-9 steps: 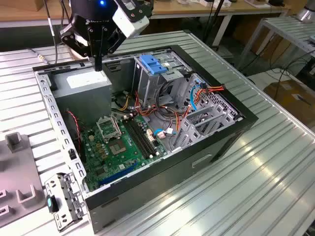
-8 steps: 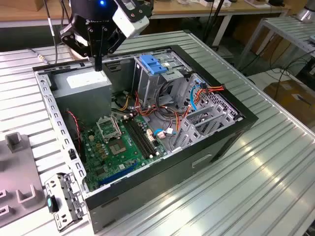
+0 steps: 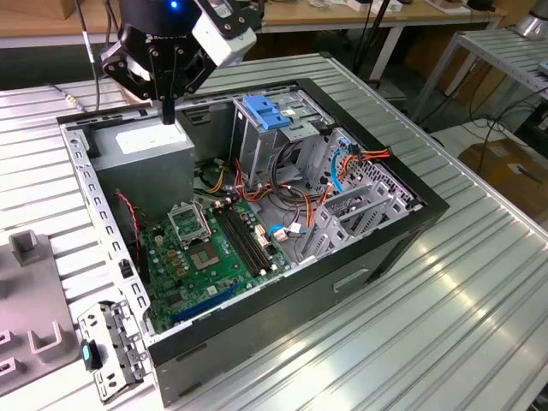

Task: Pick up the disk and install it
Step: 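Reach for the disk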

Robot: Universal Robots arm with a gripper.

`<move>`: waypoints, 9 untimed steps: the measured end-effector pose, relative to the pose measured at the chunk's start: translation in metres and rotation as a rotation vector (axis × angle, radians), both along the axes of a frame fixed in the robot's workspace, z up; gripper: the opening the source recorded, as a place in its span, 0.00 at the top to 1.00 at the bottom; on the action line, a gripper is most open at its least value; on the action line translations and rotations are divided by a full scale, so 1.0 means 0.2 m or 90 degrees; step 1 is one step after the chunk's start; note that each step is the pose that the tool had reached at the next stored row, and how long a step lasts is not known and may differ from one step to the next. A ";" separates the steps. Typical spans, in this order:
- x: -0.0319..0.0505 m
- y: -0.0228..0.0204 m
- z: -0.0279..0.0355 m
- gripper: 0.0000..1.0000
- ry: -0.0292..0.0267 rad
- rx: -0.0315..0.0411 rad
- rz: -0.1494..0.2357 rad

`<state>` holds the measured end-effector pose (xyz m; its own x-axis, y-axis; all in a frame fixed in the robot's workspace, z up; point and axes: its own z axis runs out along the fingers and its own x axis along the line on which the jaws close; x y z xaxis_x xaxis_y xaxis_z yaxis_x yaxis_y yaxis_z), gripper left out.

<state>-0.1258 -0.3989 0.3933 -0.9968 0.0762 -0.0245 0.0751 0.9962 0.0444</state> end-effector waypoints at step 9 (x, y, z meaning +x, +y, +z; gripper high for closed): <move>-0.020 0.000 0.000 0.89 0.0000 0.0000 0.000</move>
<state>-0.1298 -0.3989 0.3933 -0.9968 0.0762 -0.0244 0.0751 0.9962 0.0443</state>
